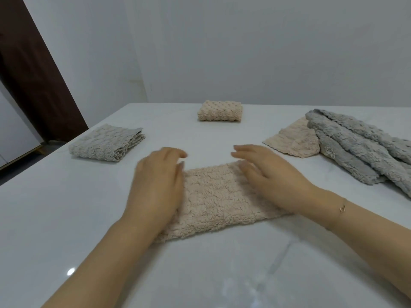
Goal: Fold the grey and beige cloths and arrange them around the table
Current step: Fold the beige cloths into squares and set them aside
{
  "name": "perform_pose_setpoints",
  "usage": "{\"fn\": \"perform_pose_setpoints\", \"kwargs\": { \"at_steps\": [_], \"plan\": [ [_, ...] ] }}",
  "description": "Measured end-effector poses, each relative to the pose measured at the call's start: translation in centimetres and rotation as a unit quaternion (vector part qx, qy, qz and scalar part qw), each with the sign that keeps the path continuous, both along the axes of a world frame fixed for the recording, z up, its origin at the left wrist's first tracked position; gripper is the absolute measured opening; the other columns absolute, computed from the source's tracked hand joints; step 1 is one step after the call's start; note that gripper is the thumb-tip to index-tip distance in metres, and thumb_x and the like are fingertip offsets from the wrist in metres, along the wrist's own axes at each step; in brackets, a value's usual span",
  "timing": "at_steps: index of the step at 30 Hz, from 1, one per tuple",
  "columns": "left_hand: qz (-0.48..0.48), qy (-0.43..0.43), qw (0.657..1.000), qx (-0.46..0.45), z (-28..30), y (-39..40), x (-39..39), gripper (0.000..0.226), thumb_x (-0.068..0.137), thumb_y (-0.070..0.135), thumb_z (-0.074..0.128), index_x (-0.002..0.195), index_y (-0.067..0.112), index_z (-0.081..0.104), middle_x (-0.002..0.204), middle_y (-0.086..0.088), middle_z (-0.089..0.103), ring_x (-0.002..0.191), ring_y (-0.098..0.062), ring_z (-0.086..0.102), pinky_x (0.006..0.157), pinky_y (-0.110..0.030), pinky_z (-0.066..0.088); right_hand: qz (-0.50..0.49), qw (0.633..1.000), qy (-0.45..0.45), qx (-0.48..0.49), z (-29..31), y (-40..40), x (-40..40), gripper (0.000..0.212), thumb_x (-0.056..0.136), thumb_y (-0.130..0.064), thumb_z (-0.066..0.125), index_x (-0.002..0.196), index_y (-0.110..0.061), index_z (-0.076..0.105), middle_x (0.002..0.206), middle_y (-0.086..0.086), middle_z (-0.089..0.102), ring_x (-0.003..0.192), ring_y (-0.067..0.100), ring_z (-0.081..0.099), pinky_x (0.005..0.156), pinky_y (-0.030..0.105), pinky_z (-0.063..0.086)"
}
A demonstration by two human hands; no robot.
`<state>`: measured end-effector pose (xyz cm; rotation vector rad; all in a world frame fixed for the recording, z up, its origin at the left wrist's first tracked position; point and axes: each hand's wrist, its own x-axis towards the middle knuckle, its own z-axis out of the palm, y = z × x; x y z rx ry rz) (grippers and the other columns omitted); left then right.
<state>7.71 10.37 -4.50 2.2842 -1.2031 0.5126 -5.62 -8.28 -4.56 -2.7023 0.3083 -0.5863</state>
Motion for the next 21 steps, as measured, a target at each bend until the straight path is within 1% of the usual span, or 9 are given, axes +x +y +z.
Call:
{"fn": "perform_pose_setpoints", "kwargs": {
  "at_steps": [2, 4, 5, 7, 10, 13, 15, 17, 21],
  "plan": [
    [-0.054, 0.043, 0.996, 0.064, -0.1, -1.2, -2.6, 0.05, 0.095, 0.036, 0.022, 0.13, 0.017, 0.053, 0.136, -0.003, 0.053, 0.126, -0.022, 0.046, 0.105, -0.039, 0.034, 0.045, 0.996, 0.062, -0.039, -0.7, 1.5, 0.2, 0.045, 0.101, -0.033, 0.033, 0.141, -0.013, 0.043, 0.154, -0.001, 0.031, 0.141, 0.012, 0.025, 0.109, 0.016, 0.011],
    [-0.061, 0.099, 0.977, 0.179, -1.3, -2.0, -3.9, 0.058, 0.098, 0.045, 0.01, 0.149, 0.023, 0.023, 0.159, 0.001, 0.018, 0.146, -0.013, 0.012, 0.119, -0.036, 0.01, 0.055, 0.989, 0.128, -0.046, -1.9, 2.2, 0.3, 0.06, 0.099, -0.048, 0.022, 0.15, -0.017, 0.025, 0.159, -0.001, 0.015, 0.145, 0.009, 0.011, 0.114, 0.019, 0.002],
    [-0.051, 0.115, 0.965, 0.231, -2.0, -2.0, -3.9, 0.057, 0.098, 0.048, 0.008, 0.152, 0.028, 0.007, 0.16, 0.007, 0.0, 0.146, -0.008, -0.004, 0.119, -0.036, -0.001, 0.049, 0.986, 0.151, -0.051, -2.6, 2.0, 0.4, 0.068, 0.093, -0.057, 0.013, 0.152, -0.022, 0.016, 0.16, -0.005, 0.007, 0.146, 0.006, 0.003, 0.115, 0.019, -0.004],
    [-0.03, 0.119, 0.956, 0.265, -2.7, -1.3, -3.4, 0.057, 0.096, 0.052, 0.006, 0.15, 0.035, -0.008, 0.157, 0.013, -0.016, 0.143, -0.003, -0.018, 0.118, -0.037, -0.01, 0.035, 0.984, 0.164, -0.058, -3.2, 1.4, 0.3, 0.078, 0.082, -0.065, 0.002, 0.152, -0.03, 0.008, 0.16, -0.011, 0.0, 0.145, 0.002, -0.005, 0.113, 0.02, -0.009],
    [0.009, 0.102, 0.963, 0.25, -3.1, 0.7, -2.3, 0.065, 0.087, 0.061, -0.009, 0.148, 0.039, -0.012, 0.157, 0.015, -0.018, 0.142, -0.002, -0.02, 0.117, -0.034, -0.012, 0.016, 0.982, 0.18, -0.061, -3.1, 1.0, -0.1, 0.065, 0.094, -0.062, 0.013, 0.152, -0.033, 0.004, 0.159, -0.012, -0.004, 0.144, 0.001, -0.009, 0.114, 0.021, -0.01],
    [0.038, 0.093, 0.963, 0.251, -3.1, 2.5, -1.0, 0.079, 0.072, 0.057, -0.021, 0.148, 0.038, -0.012, 0.157, 0.014, -0.017, 0.143, -0.003, -0.018, 0.118, -0.034, -0.009, 0.002, 0.979, 0.194, -0.054, -2.7, 0.8, -0.4, 0.063, 0.096, -0.055, 0.016, 0.152, -0.03, 0.002, 0.159, -0.013, -0.005, 0.144, -0.001, -0.01, 0.115, 0.022, -0.011],
    [0.052, 0.102, 0.962, 0.246, -3.1, 3.3, -0.3, 0.067, 0.084, 0.055, -0.013, 0.148, 0.037, -0.011, 0.157, 0.013, -0.017, 0.143, -0.005, -0.018, 0.119, -0.036, -0.007, -0.008, 0.978, 0.202, -0.055, -2.6, 0.3, -0.8, 0.065, 0.096, -0.056, 0.016, 0.152, -0.028, 0.001, 0.159, -0.013, -0.005, 0.144, -0.001, -0.009, 0.115, 0.022, -0.01],
    [0.064, 0.118, 0.96, 0.244, -3.0, 3.9, 0.1, 0.054, 0.097, 0.045, 0.001, 0.149, 0.036, -0.009, 0.157, 0.012, -0.016, 0.144, -0.005, -0.017, 0.119, -0.037, -0.006, -0.021, 0.977, 0.207, -0.041, -2.6, -0.3, -1.3, 0.066, 0.095, -0.056, 0.015, 0.152, -0.026, 0.001, 0.159, -0.013, -0.005, 0.144, 0.0, -0.009, 0.116, 0.022, -0.008],
    [0.084, 0.137, 0.955, 0.251, -2.9, 5.1, 0.4, 0.053, 0.099, 0.041, 0.005, 0.151, 0.031, -0.006, 0.158, 0.01, -0.014, 0.145, -0.008, -0.014, 0.119, -0.039, -0.006, -0.036, 0.975, 0.218, -0.037, -2.4, -1.2, -2.2, 0.065, 0.096, -0.054, 0.014, 0.152, -0.025, 0.003, 0.159, -0.011, -0.002, 0.144, 0.001, -0.005, 0.117, 0.024, -0.005]
  ]
}}
